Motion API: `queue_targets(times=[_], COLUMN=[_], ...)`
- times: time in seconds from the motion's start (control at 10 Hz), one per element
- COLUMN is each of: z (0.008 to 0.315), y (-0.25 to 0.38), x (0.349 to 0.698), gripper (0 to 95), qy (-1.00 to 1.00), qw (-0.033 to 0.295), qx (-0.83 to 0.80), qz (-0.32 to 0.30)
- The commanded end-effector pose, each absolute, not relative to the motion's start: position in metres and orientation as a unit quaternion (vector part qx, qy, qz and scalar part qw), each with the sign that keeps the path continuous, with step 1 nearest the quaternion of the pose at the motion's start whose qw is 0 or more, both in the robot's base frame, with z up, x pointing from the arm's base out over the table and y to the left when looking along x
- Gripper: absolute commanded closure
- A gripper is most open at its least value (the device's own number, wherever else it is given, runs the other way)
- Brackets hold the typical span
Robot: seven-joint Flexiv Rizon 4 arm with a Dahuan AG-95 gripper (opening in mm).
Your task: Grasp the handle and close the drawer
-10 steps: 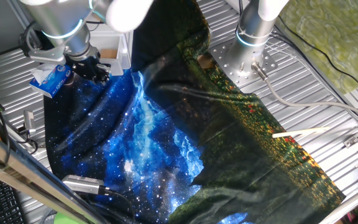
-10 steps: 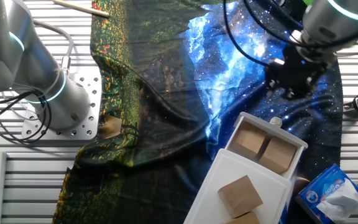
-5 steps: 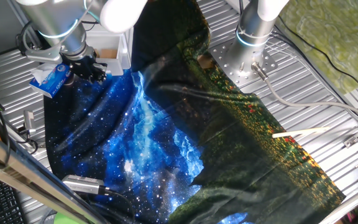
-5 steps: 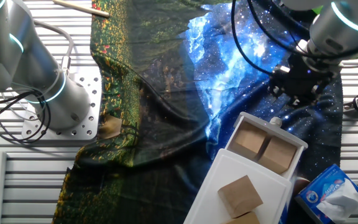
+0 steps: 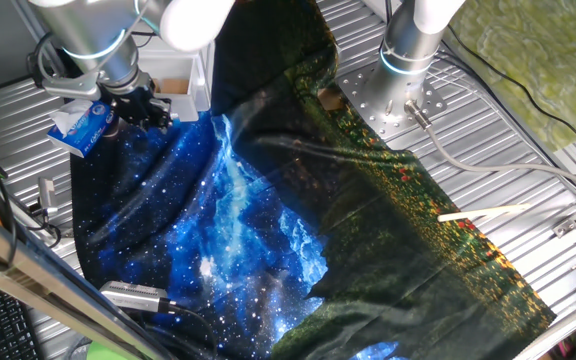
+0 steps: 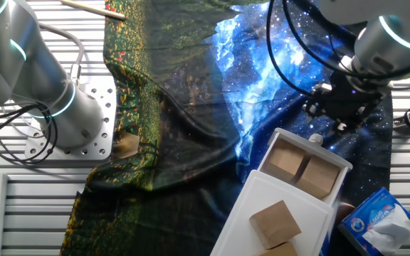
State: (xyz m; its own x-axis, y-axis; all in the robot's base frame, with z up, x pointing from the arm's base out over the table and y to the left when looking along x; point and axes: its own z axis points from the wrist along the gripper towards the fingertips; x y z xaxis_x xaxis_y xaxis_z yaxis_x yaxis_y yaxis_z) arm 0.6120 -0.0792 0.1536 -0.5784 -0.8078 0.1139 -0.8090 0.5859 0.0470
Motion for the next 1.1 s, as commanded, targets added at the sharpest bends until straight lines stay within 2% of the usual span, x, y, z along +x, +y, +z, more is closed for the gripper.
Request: queue_targets(times=[0.1, 1.1], z=[0.153, 0.146], y=[-0.083, -0.105], x=[0.611, 0.607], gripper=[57.0, 57.0], qy=[-0.889, -0.882], qw=[0.061, 0.057], qx=[0.454, 0.468], qz=[0.007, 0.012])
